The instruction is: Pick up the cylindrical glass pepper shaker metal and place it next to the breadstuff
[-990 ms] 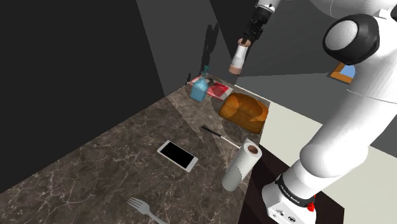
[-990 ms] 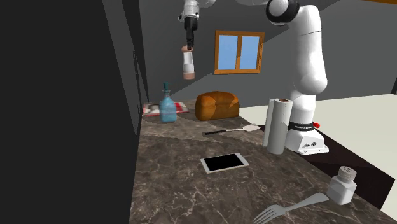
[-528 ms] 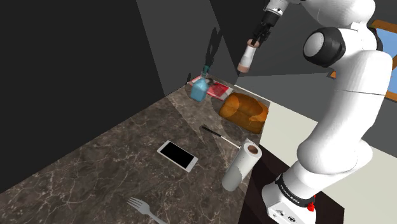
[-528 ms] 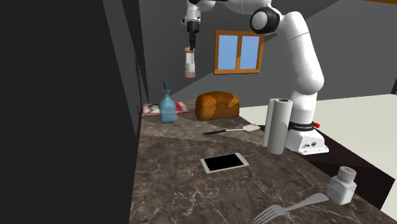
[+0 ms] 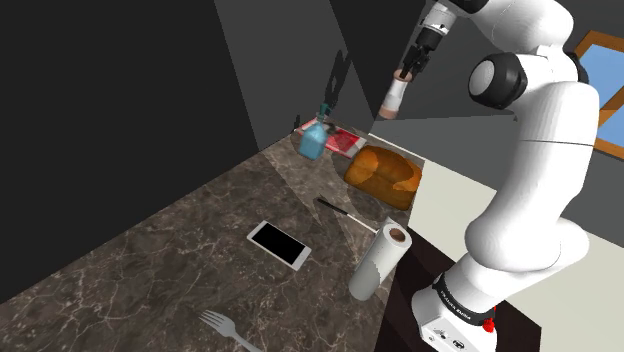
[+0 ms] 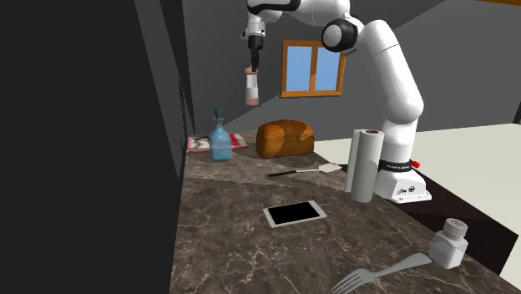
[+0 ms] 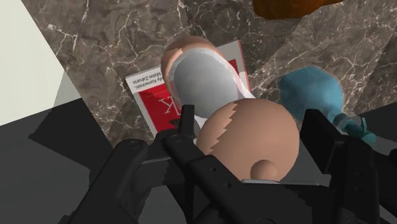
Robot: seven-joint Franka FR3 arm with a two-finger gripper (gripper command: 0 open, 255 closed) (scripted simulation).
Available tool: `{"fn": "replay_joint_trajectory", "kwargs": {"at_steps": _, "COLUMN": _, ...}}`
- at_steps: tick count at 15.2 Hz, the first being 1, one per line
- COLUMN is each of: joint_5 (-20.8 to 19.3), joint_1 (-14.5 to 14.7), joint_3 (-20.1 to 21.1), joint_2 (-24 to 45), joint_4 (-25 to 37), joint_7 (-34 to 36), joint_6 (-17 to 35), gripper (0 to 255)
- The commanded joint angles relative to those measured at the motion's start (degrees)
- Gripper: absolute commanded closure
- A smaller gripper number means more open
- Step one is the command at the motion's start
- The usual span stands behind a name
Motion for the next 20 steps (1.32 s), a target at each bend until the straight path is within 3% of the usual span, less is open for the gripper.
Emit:
{"fn": "replay_joint_trajectory", "kwargs": {"at_steps": 1, "joint_5": -0.35, "joint_1": 0.63, "joint_3": -0.12, "joint_2": -1.32, "joint_4": -3.80, "joint_7": -0.35, "joint_6": 2.49, "gripper": 255}}
{"fn": "replay_joint_trajectory", "kwargs": {"at_steps": 9, "joint_5": -1.18, "joint_1": 2.13, "joint_3": -0.32, "joint_2": -4.59, "joint_4": -15.28, "joint_7": -1.54, "joint_6": 10.60, "gripper": 255}}
{"fn": "replay_joint_trajectory", "kwargs": {"at_steps": 20, "joint_5": -1.40, "joint_1": 3.17, "joint_3": -0.29, "joint_2": -6.06, "joint_4": -26.01, "joint_7": -2.90, "joint_6": 19.75, "gripper": 255}}
